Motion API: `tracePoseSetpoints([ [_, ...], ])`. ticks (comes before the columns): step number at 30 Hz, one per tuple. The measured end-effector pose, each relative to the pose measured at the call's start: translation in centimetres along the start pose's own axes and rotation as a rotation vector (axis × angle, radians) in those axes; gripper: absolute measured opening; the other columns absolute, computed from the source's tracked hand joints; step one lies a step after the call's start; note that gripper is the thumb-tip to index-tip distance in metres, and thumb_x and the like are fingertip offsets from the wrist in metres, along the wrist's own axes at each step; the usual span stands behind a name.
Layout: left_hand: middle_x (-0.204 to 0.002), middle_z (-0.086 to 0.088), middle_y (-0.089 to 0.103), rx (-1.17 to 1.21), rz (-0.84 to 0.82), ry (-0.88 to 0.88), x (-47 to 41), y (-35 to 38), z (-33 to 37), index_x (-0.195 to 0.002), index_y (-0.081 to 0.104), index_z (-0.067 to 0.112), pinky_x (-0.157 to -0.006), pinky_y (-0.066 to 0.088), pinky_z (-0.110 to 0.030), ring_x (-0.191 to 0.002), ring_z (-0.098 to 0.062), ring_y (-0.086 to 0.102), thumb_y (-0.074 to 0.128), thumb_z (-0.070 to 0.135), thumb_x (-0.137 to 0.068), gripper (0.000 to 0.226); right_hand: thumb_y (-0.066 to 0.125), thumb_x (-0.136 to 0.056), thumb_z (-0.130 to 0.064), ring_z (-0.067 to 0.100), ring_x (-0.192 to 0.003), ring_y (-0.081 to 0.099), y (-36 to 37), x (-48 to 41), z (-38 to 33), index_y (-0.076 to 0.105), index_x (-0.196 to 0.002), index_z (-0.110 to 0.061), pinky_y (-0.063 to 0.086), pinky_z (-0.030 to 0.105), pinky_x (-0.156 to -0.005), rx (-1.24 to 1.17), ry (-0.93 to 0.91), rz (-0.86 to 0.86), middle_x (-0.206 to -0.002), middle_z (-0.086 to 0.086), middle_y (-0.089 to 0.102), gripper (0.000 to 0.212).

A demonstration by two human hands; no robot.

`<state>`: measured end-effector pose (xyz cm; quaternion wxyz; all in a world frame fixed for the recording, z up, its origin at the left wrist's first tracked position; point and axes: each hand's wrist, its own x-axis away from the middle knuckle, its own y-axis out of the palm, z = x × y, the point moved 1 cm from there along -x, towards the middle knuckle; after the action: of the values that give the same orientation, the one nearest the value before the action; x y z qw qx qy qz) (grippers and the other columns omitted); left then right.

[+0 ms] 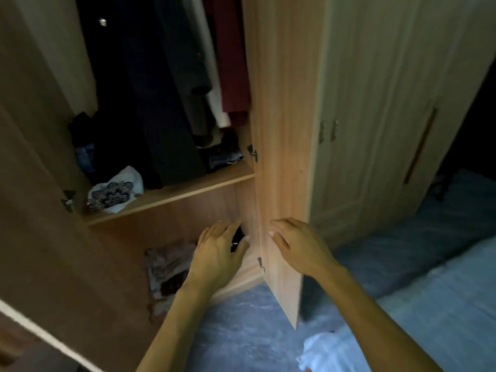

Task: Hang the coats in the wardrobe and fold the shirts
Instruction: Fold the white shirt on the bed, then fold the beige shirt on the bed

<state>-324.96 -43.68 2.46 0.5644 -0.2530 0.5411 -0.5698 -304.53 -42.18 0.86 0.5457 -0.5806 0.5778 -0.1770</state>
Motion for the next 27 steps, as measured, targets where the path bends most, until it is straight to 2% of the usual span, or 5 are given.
tracePoseSetpoints([
  [5,-0.126,-0.008,0.061,0.208,-0.060,0.174,1.4,3.3,6.8,-0.129,0.055,0.014,-0.100,0.042,-0.044,-0.117,-0.027,0.054,0.026,0.061,-0.090,0.067,0.050,-0.091,-0.033,0.032,-0.083,0.063,-4.9,7.7,2.0,0.065,-0.110,-0.015,0.052,0.039,-0.072,0.114,0.178,0.129,-0.098,0.009,0.069,0.030],
  [12,-0.130,-0.009,0.059,0.420,-0.193,0.394,7.4,9.6,14.8,-0.129,0.056,0.010,-0.102,0.041,-0.038,-0.119,-0.027,0.054,0.032,0.057,-0.091,0.066,0.041,-0.092,-0.040,0.028,-0.084,0.065,-7.2,22.5,2.2,0.066,-0.109,-0.010,0.053,0.037,-0.074,0.234,0.483,0.070,-0.098,0.009,0.069,0.042],
  [16,-0.133,-0.006,0.056,0.547,-0.382,0.456,13.2,12.9,20.3,-0.131,0.054,0.014,-0.107,0.036,-0.039,-0.124,-0.025,0.050,0.029,0.063,-0.087,0.071,0.035,-0.093,-0.046,0.026,-0.091,0.065,-8.9,31.7,1.9,0.064,-0.116,-0.011,0.050,0.035,-0.082,0.279,0.711,0.022,-0.106,0.008,0.069,0.051],
  [23,-0.143,-0.003,0.047,0.590,-0.610,0.657,19.7,14.9,30.5,-0.138,0.046,0.019,-0.113,0.028,-0.040,-0.134,-0.020,0.039,0.036,0.058,-0.093,0.061,0.042,-0.094,-0.042,0.025,-0.103,0.061,-14.1,43.9,1.3,0.061,-0.122,-0.015,0.047,0.035,-0.088,0.312,1.017,0.200,-0.117,0.006,0.065,0.043],
  [27,-0.144,-0.001,0.046,0.588,-0.674,0.752,22.4,15.9,35.9,-0.139,0.044,0.021,-0.112,0.029,-0.041,-0.134,-0.017,0.038,0.039,0.052,-0.095,0.055,0.020,-0.093,-0.062,0.020,-0.107,0.059,-15.7,50.1,1.6,0.062,-0.120,-0.018,0.047,0.035,-0.091,0.264,1.100,0.258,-0.118,0.001,0.065,0.067],
])
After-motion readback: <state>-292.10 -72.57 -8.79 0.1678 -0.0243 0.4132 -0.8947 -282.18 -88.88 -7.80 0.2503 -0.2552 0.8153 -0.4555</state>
